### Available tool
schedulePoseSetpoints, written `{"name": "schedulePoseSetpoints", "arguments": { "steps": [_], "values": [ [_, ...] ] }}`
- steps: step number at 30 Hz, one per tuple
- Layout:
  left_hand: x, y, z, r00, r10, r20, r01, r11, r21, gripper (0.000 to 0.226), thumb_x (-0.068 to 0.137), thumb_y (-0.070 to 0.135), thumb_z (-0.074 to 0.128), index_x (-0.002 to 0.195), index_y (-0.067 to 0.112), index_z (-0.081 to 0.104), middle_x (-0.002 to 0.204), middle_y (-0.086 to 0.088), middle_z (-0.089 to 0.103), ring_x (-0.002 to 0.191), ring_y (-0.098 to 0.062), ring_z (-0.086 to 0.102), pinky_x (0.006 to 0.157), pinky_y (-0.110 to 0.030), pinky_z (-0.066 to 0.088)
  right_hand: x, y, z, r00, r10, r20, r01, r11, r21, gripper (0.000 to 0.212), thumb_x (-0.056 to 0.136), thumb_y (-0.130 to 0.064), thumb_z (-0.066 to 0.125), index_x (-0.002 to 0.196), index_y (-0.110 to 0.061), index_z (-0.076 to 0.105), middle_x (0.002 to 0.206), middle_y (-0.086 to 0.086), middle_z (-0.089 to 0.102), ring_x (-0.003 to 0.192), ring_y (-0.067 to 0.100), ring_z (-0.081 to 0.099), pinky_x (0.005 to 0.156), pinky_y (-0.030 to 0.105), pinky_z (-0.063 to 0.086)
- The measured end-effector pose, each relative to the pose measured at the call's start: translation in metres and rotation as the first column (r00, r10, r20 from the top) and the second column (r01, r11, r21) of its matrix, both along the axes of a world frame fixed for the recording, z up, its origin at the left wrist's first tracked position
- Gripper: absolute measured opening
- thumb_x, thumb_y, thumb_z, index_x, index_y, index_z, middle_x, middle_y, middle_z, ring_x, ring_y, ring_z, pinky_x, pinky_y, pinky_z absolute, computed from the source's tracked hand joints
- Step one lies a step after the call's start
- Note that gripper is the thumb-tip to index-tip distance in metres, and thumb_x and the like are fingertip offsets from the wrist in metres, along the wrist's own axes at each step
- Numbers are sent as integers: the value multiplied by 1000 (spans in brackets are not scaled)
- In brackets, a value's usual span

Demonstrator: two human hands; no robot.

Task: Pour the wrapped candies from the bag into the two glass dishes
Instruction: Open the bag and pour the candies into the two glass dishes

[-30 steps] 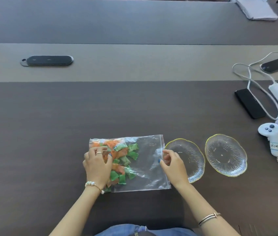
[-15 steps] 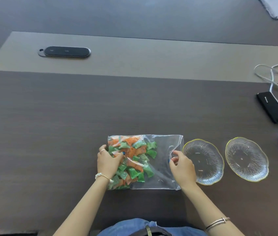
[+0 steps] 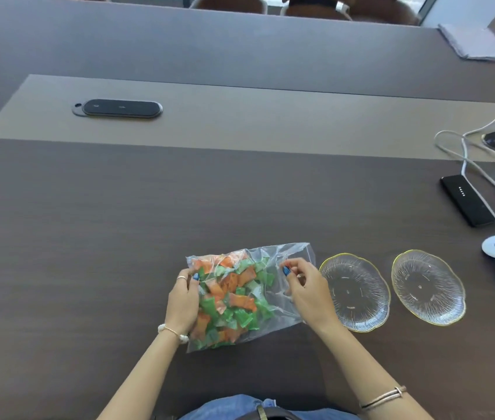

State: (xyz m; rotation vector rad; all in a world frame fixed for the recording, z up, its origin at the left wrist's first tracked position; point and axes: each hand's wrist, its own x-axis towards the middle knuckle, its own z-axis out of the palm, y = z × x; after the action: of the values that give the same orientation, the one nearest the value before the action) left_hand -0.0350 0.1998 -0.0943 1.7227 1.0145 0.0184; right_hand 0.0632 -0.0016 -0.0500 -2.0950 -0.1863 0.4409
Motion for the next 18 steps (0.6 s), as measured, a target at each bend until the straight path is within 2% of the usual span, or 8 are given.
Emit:
{"name": "schedulePoseSetpoints", "arguments": {
  "steps": [2, 3, 4, 7, 9, 11, 15, 18],
  "values": [
    [4, -3, 8, 993, 94, 64, -87, 990, -114, 27, 94, 16, 39, 115, 10, 55, 84, -8, 59, 73, -24, 53, 68, -43, 47, 3, -4, 4, 999, -31, -10, 31, 998, 54, 21, 91, -8, 47, 93, -23, 62, 99, 11, 59, 69, 26, 58, 47, 16, 48],
    [8, -6, 14, 986, 135, 96, -117, 978, -171, 26, 94, 16, 40, 114, 10, 57, 74, -8, 54, 64, -23, 48, 59, -40, 44, 5, -7, 6, 999, -51, -14, 52, 996, 78, 21, 92, -7, 47, 93, -22, 62, 99, 10, 60, 65, 25, 57, 45, 14, 46],
    [11, -8, 18, 979, 162, 123, -134, 968, -213, 25, 94, 16, 41, 110, 13, 59, 69, -10, 50, 62, -23, 45, 57, -38, 41, 6, -10, 8, 998, -68, -19, 69, 993, 101, 20, 92, -7, 48, 94, -22, 62, 99, 9, 60, 63, 23, 56, 44, 13, 45],
    [20, -18, 37, 962, 190, 195, -122, 941, -315, 21, 92, 18, 44, 95, 23, 65, 79, -14, 55, 72, -28, 48, 67, -44, 44, 11, -20, 14, 994, -111, -17, 112, 984, 141, 20, 92, -10, 49, 90, -25, 62, 90, 5, 60, 52, 10, 56, 44, 12, 44],
    [26, -26, 52, 945, 224, 238, -118, 912, -392, 21, 92, 16, 45, 95, 19, 66, 75, -10, 65, 68, -26, 58, 64, -40, 52, 13, -29, 18, 990, -142, 0, 141, 977, 163, 16, 92, -13, 50, 89, -22, 62, 75, 4, 57, 45, 5, 52, 45, 10, 43],
    [31, -32, 64, 930, 242, 277, -99, 889, -446, 21, 93, 12, 44, 95, 15, 65, 75, -3, 71, 66, -18, 65, 58, -32, 56, 16, -39, 22, 984, -178, 3, 174, 966, 190, 13, 93, -16, 50, 89, -20, 62, 65, 3, 54, 43, 4, 49, 47, 9, 42],
    [38, -49, 93, 903, 256, 345, -56, 866, -496, 23, 94, 10, 43, 96, 15, 65, 79, -5, 72, 66, -17, 69, 57, -28, 58, 21, -60, 29, 965, -263, -21, 260, 934, 245, 17, 92, -19, 52, 82, -29, 61, 67, -1, 57, 41, 5, 49, 49, 14, 44],
    [44, -62, 110, 888, 254, 383, -25, 859, -511, 24, 93, 9, 42, 99, 11, 65, 77, -5, 73, 65, -16, 70, 58, -29, 59, 26, -78, 36, 951, -308, -31, 305, 915, 264, 15, 91, -20, 53, 83, -29, 61, 74, 2, 60, 40, 4, 51, 46, 15, 44]
  ]
}}
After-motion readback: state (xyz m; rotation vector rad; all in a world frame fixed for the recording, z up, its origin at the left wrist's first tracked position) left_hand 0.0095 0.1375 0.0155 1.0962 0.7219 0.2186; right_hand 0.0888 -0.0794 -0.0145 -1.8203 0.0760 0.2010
